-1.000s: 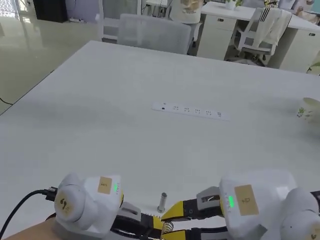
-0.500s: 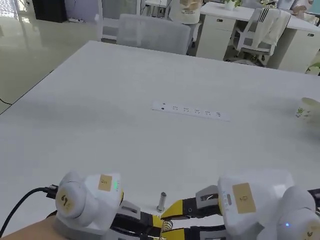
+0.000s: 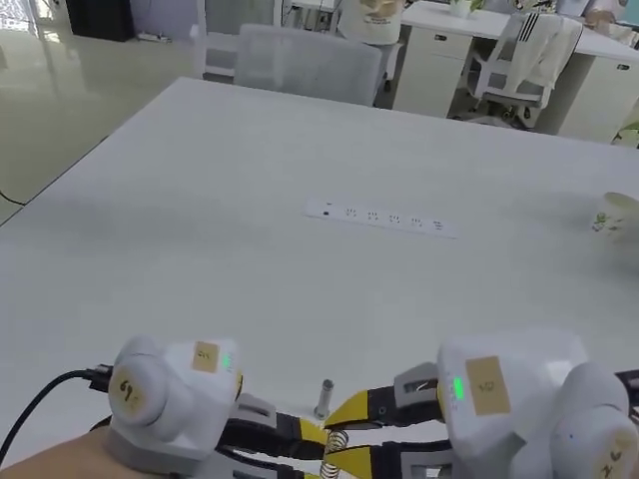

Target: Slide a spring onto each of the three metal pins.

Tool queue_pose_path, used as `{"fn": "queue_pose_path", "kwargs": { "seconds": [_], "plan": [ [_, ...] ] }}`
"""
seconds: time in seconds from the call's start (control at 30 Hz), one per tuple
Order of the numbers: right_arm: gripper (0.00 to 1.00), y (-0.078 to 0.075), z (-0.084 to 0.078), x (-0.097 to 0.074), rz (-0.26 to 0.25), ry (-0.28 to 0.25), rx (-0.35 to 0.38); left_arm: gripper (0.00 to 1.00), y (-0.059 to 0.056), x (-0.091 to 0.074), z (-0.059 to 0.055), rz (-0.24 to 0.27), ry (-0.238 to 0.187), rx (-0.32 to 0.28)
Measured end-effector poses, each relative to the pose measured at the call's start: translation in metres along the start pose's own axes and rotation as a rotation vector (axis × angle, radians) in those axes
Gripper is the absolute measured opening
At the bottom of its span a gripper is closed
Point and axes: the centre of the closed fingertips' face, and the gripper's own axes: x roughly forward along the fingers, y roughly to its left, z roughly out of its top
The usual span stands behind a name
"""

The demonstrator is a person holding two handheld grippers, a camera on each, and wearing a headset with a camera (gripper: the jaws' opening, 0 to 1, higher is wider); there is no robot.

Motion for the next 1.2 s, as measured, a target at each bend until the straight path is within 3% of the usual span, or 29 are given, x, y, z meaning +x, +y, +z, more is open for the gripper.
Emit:
{"fn": "queue_pose_path", "kwargs": {
  "seconds": [0.57,1.2],
  "plan": [
    [0.07,-0.006,-0.006,0.0,-0.019,0.009,0.007,0.25,0.006,-0.025,-0.016,0.046,0.0,-0.05],
    [0.07,-0.012,-0.011,-0.003,-0.043,0.013,0.025,0.42,0.016,-0.064,-0.021,0.1,-0.015,-0.091]
  ]
}}
